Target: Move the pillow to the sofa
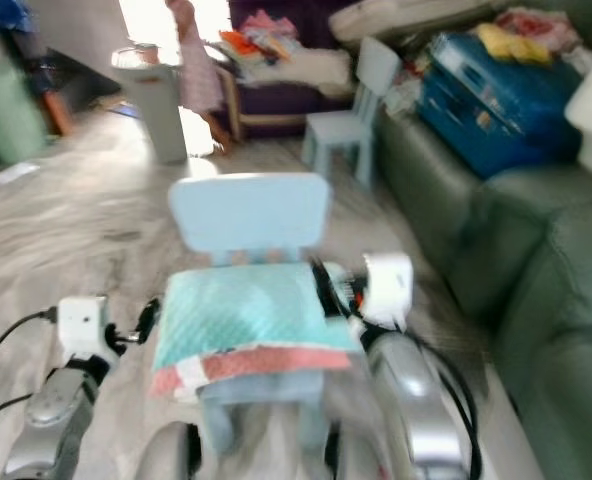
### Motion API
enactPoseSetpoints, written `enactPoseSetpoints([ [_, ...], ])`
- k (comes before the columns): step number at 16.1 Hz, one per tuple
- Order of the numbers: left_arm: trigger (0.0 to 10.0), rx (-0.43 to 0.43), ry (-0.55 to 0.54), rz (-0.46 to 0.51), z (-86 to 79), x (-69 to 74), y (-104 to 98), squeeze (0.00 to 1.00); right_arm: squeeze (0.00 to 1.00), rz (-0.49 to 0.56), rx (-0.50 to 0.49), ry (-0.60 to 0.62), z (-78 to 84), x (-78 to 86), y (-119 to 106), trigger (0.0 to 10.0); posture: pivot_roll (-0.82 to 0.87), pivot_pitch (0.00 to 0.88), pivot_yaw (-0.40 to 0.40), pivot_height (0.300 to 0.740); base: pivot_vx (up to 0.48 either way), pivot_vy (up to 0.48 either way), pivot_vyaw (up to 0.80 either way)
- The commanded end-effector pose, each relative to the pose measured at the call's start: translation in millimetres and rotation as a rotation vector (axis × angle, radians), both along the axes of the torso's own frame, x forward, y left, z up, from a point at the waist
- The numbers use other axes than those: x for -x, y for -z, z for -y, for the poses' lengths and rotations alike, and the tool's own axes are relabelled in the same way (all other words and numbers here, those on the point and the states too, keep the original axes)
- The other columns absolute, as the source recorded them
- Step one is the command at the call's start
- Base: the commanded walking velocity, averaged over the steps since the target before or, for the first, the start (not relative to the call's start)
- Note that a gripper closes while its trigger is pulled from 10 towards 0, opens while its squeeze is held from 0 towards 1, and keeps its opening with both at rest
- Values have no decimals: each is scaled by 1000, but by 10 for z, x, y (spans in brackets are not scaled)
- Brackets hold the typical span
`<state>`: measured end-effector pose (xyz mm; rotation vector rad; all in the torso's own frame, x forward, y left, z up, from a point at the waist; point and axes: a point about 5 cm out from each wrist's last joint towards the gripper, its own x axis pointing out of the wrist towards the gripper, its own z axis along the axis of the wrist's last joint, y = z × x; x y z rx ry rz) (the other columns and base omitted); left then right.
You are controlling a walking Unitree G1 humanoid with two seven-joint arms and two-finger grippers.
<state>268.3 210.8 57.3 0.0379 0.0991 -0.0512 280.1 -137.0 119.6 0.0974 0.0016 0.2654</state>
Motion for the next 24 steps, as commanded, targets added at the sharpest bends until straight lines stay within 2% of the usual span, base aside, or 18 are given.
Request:
enactPoseSetpoints([
  [1, 10000, -15, -26, -45, -44, 61, 89, 0, 0, 5, 2, -10, -23, -11, -19, 10000, -121, 21, 37, 546, 0, 0, 0],
  [3, 10000, -54, -62, -37, -103, 65, 70, 0, 0, 5, 7, -9, -16, -25, -15, 10000, -119, 22, 35, 521, 0, 0, 0],
  [4, 10000, -97, -116, -29, -188, 64, 46, 0, 0, 5, 15, -6, -5, -35, -7, 10000, -118, 23, 34, 506, 0, 0, 0],
  [7, 10000, -129, -158, -17, -249, 72, 21, 0, 0, 7, 29, -6, 19, -55, -1, 10000, -116, 23, 33, 471, 0, 0, 0],
  [10, 10000, -140, -179, 1, -251, 59, -15, 0, 0, 18, 44, -11, 31, -83, -23, 10000, -114, 23, 28, 441, 0, 0, 0],
  [14, 10000, -113, -193, 63, -238, -7, -170, 0, 0, 29, 56, -17, 62, -110, -59, 10000, -109, 38, 12, 386, 0, 0, 0],
  [17, 10000, -117, -222, 100, -291, -28, -275, 0, 0, 37, 67, -30, 55, -95, -83, 10000, -108, 69, 6, 351, 0, 0, 0],
  [20, 10000, -108, -271, 170, -390, -164, -492, 0, 0, 83, 109, -54, 54, -164, -205, 10000, -111, 101, 3, 321, 0, 0, 0],
  [21, 10000, -90, -303, 234, -447, -260, -700, 0, 0, 136, 144, -74, 76, -240, -344, 10000, -113, 141, 0, 312, 0, 0, 0],
  [23, 10000, -61, -319, 303, -500, -465, -974, 0, 0, 191, 180, -94, 97, -384, -524, 10000, -117, 174, 0, 312, 0, 0, 0],
  [24, 10000, -50, -317, 318, -505, -518, -1045, 0, 0, 207, 189, -101, 102, -434, -585, 10000, -118, 183, -2, 312, 0, 0, 0],
])
